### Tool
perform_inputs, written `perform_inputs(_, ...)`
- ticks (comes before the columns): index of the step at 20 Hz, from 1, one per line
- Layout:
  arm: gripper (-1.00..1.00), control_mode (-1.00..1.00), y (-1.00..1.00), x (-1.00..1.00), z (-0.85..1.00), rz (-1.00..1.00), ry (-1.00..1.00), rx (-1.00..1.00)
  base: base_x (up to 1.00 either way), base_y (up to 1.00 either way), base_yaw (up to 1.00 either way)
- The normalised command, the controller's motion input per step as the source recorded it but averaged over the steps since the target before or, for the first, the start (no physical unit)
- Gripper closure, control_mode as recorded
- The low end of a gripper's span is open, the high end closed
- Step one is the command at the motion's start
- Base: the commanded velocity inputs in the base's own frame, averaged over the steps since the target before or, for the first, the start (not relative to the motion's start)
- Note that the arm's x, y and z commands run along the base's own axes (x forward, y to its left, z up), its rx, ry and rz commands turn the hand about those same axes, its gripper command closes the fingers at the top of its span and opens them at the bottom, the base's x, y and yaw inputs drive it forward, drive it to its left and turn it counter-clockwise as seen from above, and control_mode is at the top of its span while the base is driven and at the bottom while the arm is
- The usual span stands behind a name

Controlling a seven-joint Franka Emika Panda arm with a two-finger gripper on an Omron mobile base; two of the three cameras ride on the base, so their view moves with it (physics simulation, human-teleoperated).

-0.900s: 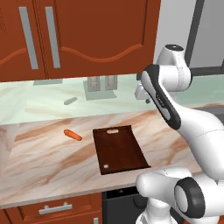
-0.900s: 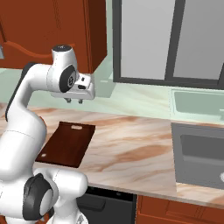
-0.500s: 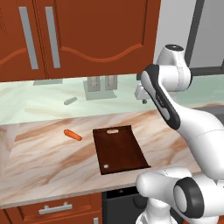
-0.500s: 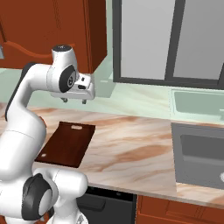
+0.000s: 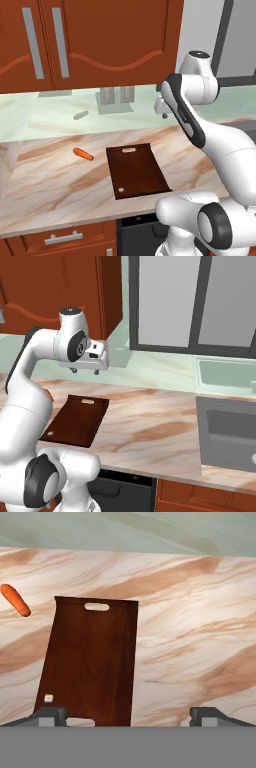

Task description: Place the two vegetables and bowl onto the tray for setting up a vegetable dip station.

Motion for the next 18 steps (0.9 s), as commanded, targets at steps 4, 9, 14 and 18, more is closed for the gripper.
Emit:
perform_inputs(4, -1.0, 1.0, 0.0, 0.0, 0.0, 0.0, 0.0, 0.0, -0.42, 0.0, 0.03)
perform_inputs(9, -1.0, 1.0, 0.0, 0.0, 0.0, 0.0, 0.0, 0.0, -0.45, 0.0, 0.04)
perform_inputs(14, -1.0, 1.0, 0.0, 0.0, 0.0, 0.0, 0.0, 0.0, -0.46, -0.02, 0.03)
perform_inputs(18, -1.0, 1.0, 0.0, 0.0, 0.0, 0.0, 0.0, 0.0, -0.4, -0.03, 0.01)
